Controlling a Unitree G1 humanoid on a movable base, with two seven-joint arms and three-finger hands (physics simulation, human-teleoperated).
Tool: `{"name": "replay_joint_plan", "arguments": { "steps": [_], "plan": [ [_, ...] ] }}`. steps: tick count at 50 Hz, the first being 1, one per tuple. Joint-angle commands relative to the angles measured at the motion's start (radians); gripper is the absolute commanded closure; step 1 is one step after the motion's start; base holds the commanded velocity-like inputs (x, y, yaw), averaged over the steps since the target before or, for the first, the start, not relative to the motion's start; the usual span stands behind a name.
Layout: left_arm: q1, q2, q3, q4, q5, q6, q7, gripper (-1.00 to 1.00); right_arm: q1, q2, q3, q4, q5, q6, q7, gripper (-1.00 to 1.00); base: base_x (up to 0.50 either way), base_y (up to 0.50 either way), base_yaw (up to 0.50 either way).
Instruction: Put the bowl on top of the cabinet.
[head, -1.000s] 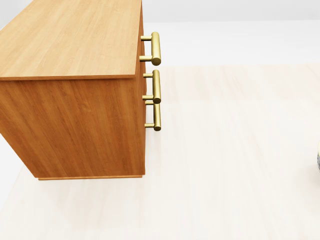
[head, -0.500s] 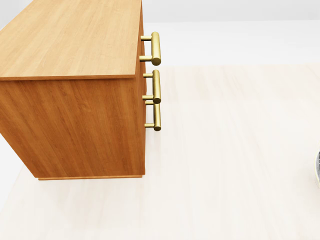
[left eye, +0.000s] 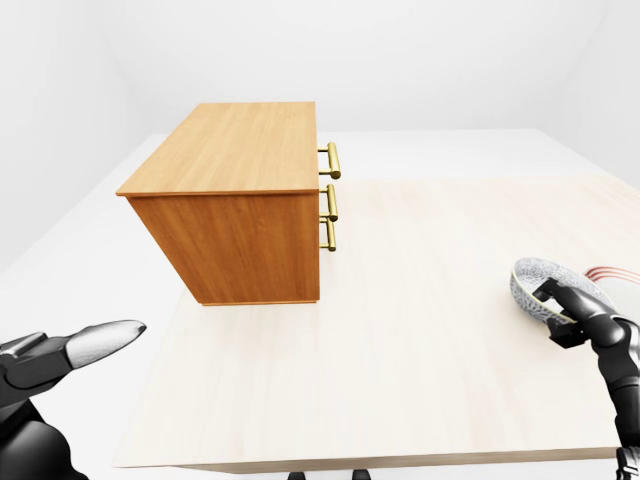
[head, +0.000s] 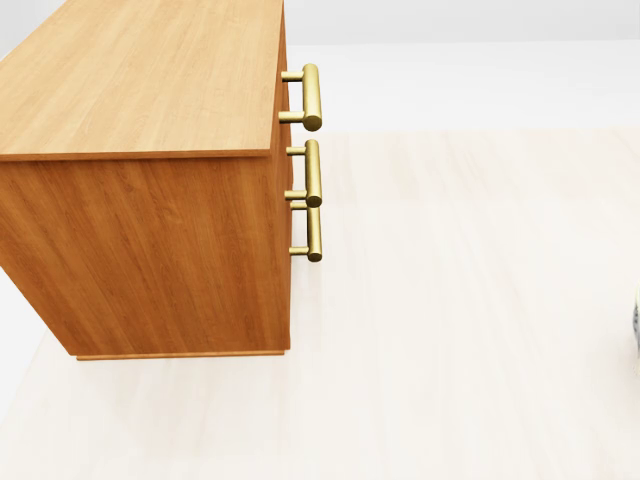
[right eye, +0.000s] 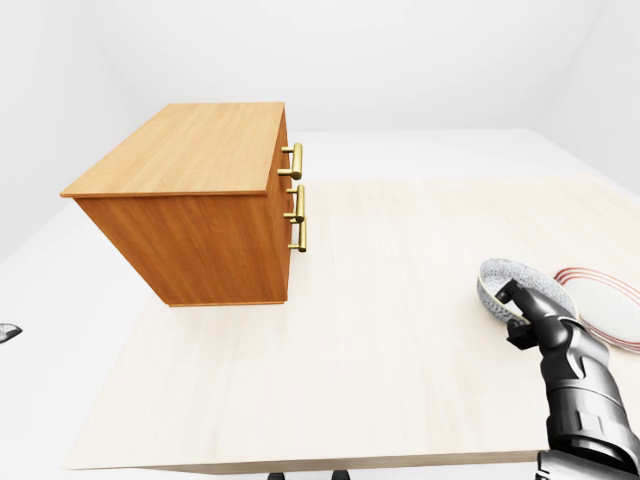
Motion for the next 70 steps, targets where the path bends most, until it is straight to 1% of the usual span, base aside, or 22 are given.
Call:
{"name": "replay_joint_plan", "arguments": {
  "steps": [1,5,8,11,15,21,22,26,29,33,34,35,36,40,42,45,52,53,57,58,61,70],
  "plan": [
    [0.001,-0.004,-0.005,0.0,0.008,0.0,-0.004,-1.0,-0.001,-0.004,-0.013,-0.085,-0.017,0.039,0.067,1.0,0.0,0.0,0.0],
    [-0.001,-0.003,-0.004,-0.003,0.006,0.0,-0.003,-1.0,-0.071,-0.053,-0.024,-0.214,-0.09,0.099,0.155,1.0,0.0,0.0,0.0],
    [-0.002,-0.002,-0.003,-0.003,0.006,0.0,-0.002,-1.0,-0.132,-0.076,-0.026,-0.241,-0.139,0.104,0.213,1.0,0.0,0.0,0.0],
    [-0.002,-0.003,-0.007,-0.004,0.009,0.0,-0.003,-1.0,-0.297,-0.13,0.018,-0.19,-0.228,0.103,0.251,1.0,0.0,0.0,0.0],
    [-0.004,-0.001,-0.006,-0.001,0.008,0.0,-0.002,-1.0,-0.547,-0.178,0.085,-0.072,-0.334,0.072,0.287,1.0,0.0,0.0,0.0],
    [-0.005,-0.002,-0.006,0.001,0.007,0.0,-0.002,-1.0,-0.817,-0.172,0.15,0.034,-0.475,0.03,0.306,1.0,0.0,0.0,0.0],
    [-0.005,-0.002,-0.017,0.006,0.017,0.0,-0.002,-1.0,-0.874,-0.165,0.189,0.071,-0.534,0.008,0.302,1.0,0.0,0.0,0.0],
    [-0.006,-0.002,-0.018,0.006,0.019,0.0,-0.002,-1.0,-1.072,-0.105,0.233,0.203,-0.674,-0.006,0.253,1.0,0.0,0.0,0.0],
    [-0.008,-0.001,-0.016,0.005,0.016,0.0,-0.002,-1.0,-1.161,-0.066,0.239,0.25,-0.723,-0.006,0.236,1.0,0.0,0.0,0.0],
    [-0.006,-0.002,-0.017,0.003,0.015,0.0,-0.001,-1.0,-1.306,0.011,0.255,0.315,-0.777,-0.033,0.193,1.0,0.0,0.0,0.0],
    [-0.006,-0.004,-0.024,0.006,0.021,0.0,-0.001,-1.0,-1.331,0.03,0.248,0.329,-0.776,-0.008,0.197,1.0,0.0,0.0,0.0],
    [-0.002,-0.006,-0.031,0.002,0.025,0.0,-0.003,-1.0,-1.365,0.052,0.266,0.347,-0.798,-0.017,0.188,1.0,0.0,0.0,0.0],
    [-0.002,-0.006,-0.026,0.0,0.021,0.0,-0.003,-1.0,-1.385,0.072,0.26,0.36,-0.796,0.001,0.181,1.0,0.0,0.0,0.0],
    [-0.007,-0.005,-0.031,0.005,0.023,0.0,-0.003,-1.0,-1.446,0.16,0.257,0.384,-0.787,0.017,0.163,1.0,0.0,0.0,0.0],
    [-0.007,-0.004,-0.033,0.0,0.025,0.0,-0.002,-1.0,-1.459,0.193,0.248,0.39,-0.766,0.01,0.161,1.0,0.0,0.0,0.0],
    [0.0,-0.011,-0.044,0.004,0.037,0.0,-0.007,-1.0,-1.484,0.279,0.234,0.402,-0.717,0.056,0.142,1.0,0.0,0.0,0.0],
    [-0.002,-0.013,-0.042,0.005,0.036,0.0,-0.011,-1.0,-1.511,0.423,0.263,0.414,-0.659,0.086,0.128,1.0,0.0,0.0,0.0],
    [0.001,-0.015,-0.042,0.003,0.037,0.0,-0.013,-1.0,-1.515,0.445,0.252,0.412,-0.637,0.103,0.118,1.0,0.0,0.0,0.0],
    [0.006,-0.019,-0.046,0.005,0.043,0.0,-0.018,-1.0,-1.516,0.496,0.297,0.413,-0.644,0.09,0.112,1.0,0.0,0.0,0.0],
    [0.006,-0.02,-0.048,0.006,0.044,0.0,-0.019,-1.0,-1.515,0.512,0.292,0.412,-0.634,0.104,0.116,1.0,0.0,0.0,0.0],
    [0.008,-0.024,-0.071,0.003,0.063,0.0,-0.02,-1.0,-1.52,0.56,0.31,0.41,-0.637,0.099,0.11,1.0,0.0,0.0,0.0],
    [0.013,-0.034,-0.062,0.008,0.063,0.0,-0.031,-1.0,-1.5,0.679,0.325,0.394,-0.608,0.103,0.087,1.0,0.0,0.0,0.0]
  ]
}}
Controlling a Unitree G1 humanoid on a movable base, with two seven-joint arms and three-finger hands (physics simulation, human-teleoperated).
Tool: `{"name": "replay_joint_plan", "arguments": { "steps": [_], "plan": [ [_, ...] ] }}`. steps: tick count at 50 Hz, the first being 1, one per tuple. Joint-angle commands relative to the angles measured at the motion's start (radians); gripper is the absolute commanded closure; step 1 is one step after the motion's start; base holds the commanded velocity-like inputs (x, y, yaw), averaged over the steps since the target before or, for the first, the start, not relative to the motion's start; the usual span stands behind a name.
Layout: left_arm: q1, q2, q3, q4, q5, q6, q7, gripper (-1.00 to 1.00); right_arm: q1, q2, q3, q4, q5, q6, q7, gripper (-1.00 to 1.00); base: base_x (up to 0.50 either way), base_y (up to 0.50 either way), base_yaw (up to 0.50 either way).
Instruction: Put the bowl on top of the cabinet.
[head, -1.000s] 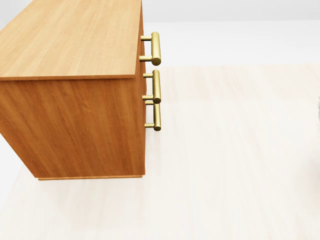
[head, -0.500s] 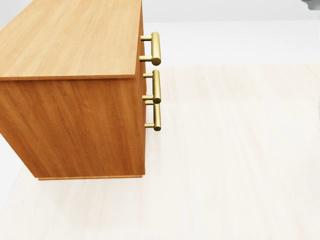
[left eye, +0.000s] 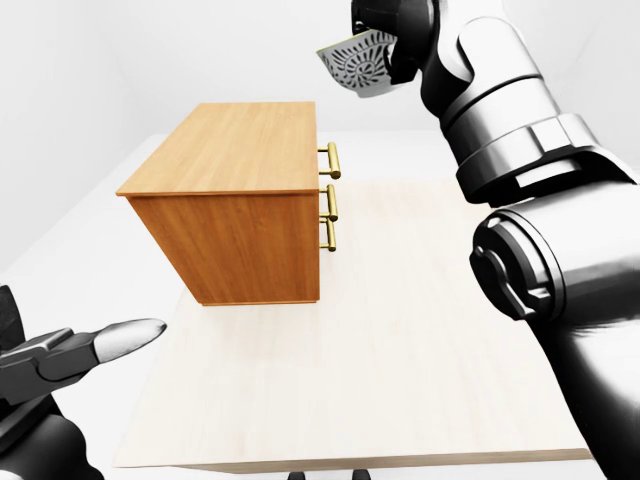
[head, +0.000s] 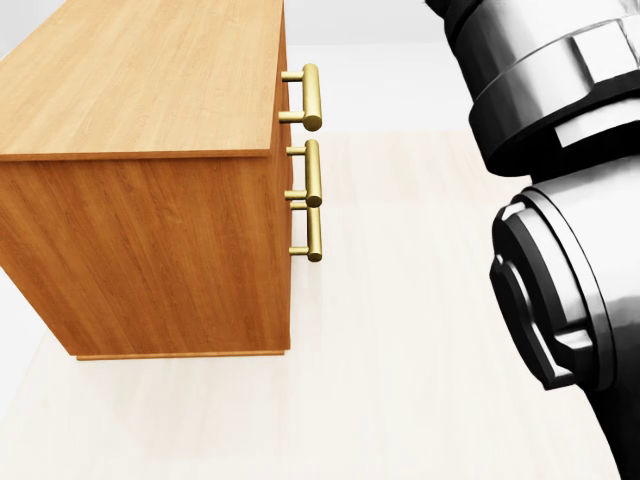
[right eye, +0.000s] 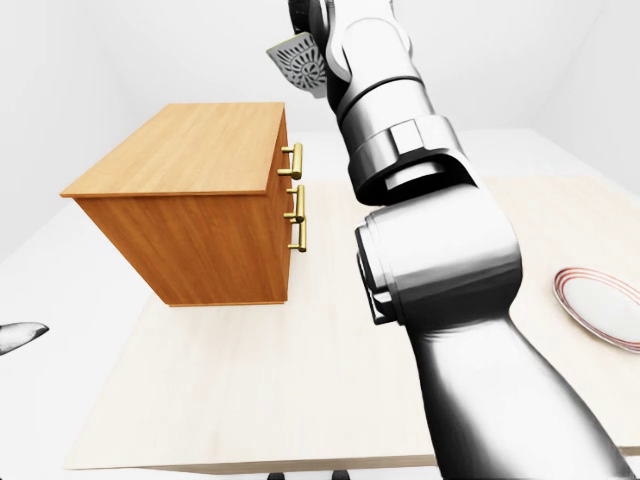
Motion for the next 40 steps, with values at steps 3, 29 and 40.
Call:
{"name": "replay_joint_plan", "arguments": {
  "steps": [3,29,40],
  "plan": [
    [0.009,-0.013,-0.007,0.005,0.012,0.0,-0.012,-1.0,-0.014,0.172,0.041,-0.017,0.065,0.014,-0.048,1.0,0.0,0.0,0.0],
    [0.014,-0.015,0.001,0.028,0.002,0.0,-0.017,-1.0,-0.115,0.277,0.032,-0.048,0.163,-0.015,-0.024,1.0,0.0,0.0,0.0],
    [0.011,-0.01,0.009,0.026,-0.012,0.0,-0.011,-1.0,-0.106,0.302,0.01,-0.055,0.277,0.012,-0.014,1.0,0.0,0.0,0.0]
  ]
}}
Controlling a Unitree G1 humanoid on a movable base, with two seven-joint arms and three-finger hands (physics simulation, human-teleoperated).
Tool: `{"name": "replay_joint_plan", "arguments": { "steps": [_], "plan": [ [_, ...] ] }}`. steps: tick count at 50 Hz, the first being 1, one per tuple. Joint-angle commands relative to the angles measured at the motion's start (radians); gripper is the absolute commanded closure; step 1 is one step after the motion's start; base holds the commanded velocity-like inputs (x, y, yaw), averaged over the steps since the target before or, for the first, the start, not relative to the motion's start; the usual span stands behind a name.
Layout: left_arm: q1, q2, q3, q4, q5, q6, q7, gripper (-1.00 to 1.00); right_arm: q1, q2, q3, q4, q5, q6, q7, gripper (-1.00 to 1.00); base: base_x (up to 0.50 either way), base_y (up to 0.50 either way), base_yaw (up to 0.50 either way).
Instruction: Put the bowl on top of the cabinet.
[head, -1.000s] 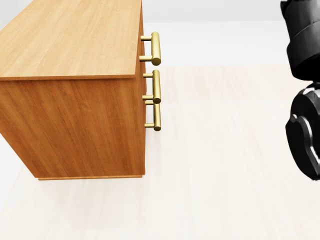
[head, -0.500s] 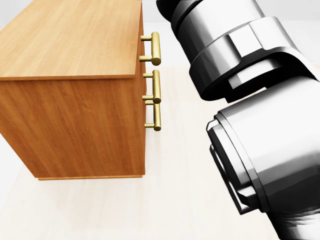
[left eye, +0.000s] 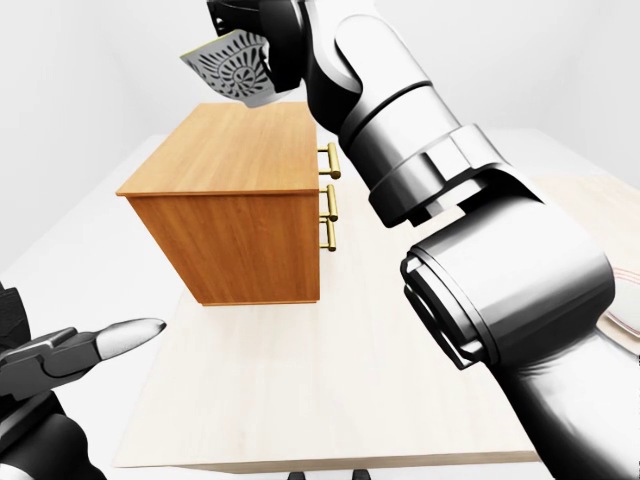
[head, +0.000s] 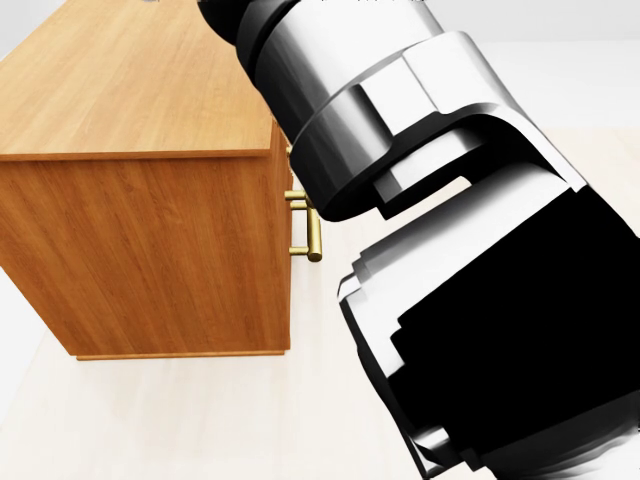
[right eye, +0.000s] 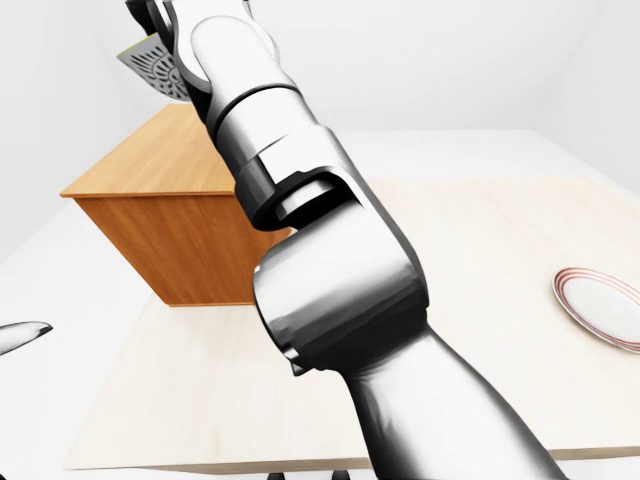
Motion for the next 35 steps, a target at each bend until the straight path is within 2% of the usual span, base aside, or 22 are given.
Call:
{"name": "replay_joint_plan", "arguments": {
  "steps": [1,12,25,35],
  "plan": [
    [0.0,0.002,0.001,0.002,-0.006,0.0,0.003,-1.0,-0.01,0.026,-0.012,-0.02,0.134,0.024,-0.007,1.0,0.0,0.0,0.0],
    [0.005,0.0,0.001,0.008,-0.006,0.0,0.0,-1.0,0.027,0.012,-0.003,-0.009,0.192,0.024,-0.024,1.0,0.0,0.0,0.0],
    [0.009,-0.003,0.002,0.005,-0.008,0.0,0.001,-1.0,0.087,-0.03,0.006,0.009,0.196,0.024,-0.032,1.0,0.0,0.0,0.0],
    [0.01,-0.005,0.001,0.009,-0.005,0.0,-0.001,-1.0,0.12,-0.012,0.005,0.002,0.227,0.024,-0.037,1.0,0.0,0.0,0.0]
  ]
}}
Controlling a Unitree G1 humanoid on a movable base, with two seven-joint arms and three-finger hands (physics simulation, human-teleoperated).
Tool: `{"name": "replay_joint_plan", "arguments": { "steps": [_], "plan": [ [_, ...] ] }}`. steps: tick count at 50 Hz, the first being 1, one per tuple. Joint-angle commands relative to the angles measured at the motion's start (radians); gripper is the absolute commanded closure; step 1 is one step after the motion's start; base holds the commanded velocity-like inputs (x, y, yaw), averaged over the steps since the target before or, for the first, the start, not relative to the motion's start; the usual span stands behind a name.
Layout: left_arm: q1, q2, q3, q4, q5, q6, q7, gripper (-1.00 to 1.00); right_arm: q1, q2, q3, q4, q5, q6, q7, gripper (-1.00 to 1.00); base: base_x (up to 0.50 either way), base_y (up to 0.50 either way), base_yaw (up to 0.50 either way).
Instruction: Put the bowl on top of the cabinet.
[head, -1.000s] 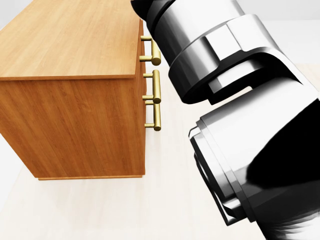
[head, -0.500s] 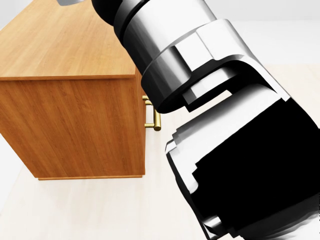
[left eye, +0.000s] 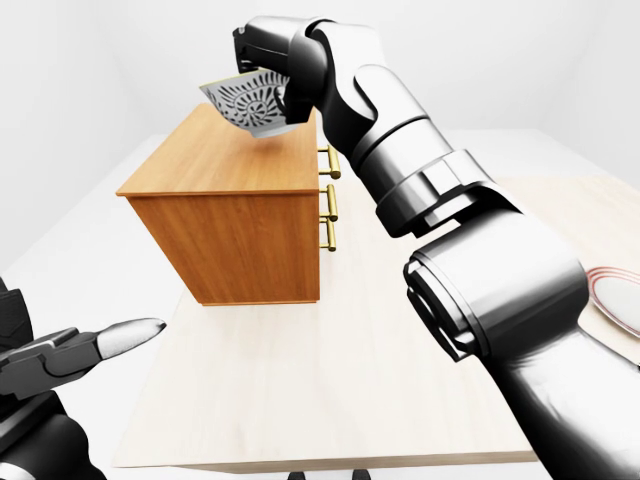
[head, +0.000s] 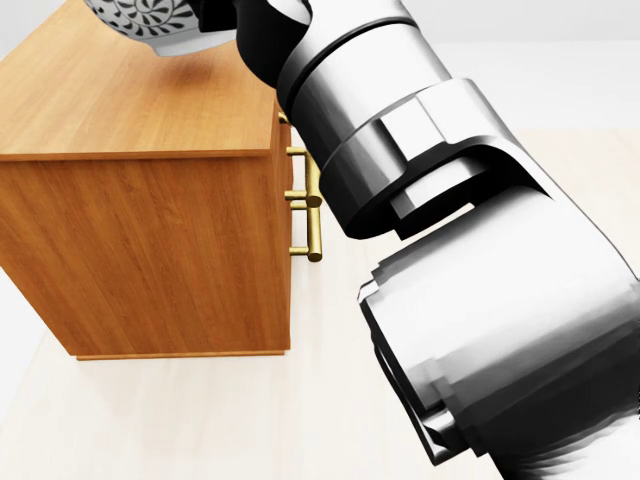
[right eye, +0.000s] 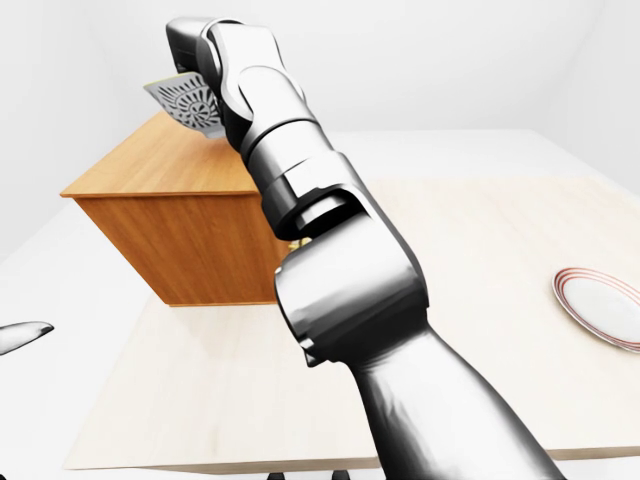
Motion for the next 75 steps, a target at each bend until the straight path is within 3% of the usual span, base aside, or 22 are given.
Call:
{"name": "replay_joint_plan", "arguments": {
  "steps": [1,19,42,46,48,49,51,75],
  "plan": [
    [0.003,-0.002,0.001,0.002,-0.001,0.0,-0.001,-1.0,0.029,0.003,0.0,-0.014,0.06,0.0,-0.024,1.0,0.0,0.0,0.0],
    [0.004,-0.001,0.014,-0.01,-0.016,0.0,0.001,-1.0,0.037,0.039,0.012,-0.026,0.074,0.0,-0.024,1.0,0.0,0.0,0.0],
    [0.001,0.003,0.012,-0.019,-0.02,0.0,0.008,-1.0,0.043,0.03,0.012,-0.021,0.071,0.0,-0.034,1.0,0.0,0.0,0.0],
    [0.001,0.003,0.013,-0.021,-0.02,0.0,0.008,-1.0,0.04,0.03,0.01,-0.021,0.072,0.0,-0.034,0.51,0.0,0.0,0.0],
    [0.001,0.003,0.013,-0.022,-0.02,0.0,0.008,-1.0,0.039,0.03,0.01,-0.021,0.072,0.0,-0.034,-0.18,0.0,0.0,0.0],
    [0.001,0.003,0.014,-0.021,-0.021,0.0,0.008,-1.0,0.041,0.029,0.012,-0.02,0.07,0.0,-0.037,-0.69,0.0,0.0,0.0],
    [0.001,0.003,0.015,-0.022,-0.022,0.0,0.008,-1.0,0.043,0.029,0.011,-0.02,0.07,0.0,-0.038,-1.0,0.0,0.0,0.0],
    [0.007,-0.004,0.004,-0.011,-0.008,0.0,0.0,-1.0,0.002,0.014,0.003,-0.017,0.078,0.0,-0.041,-1.0,0.0,0.0,0.0]
  ]
}}
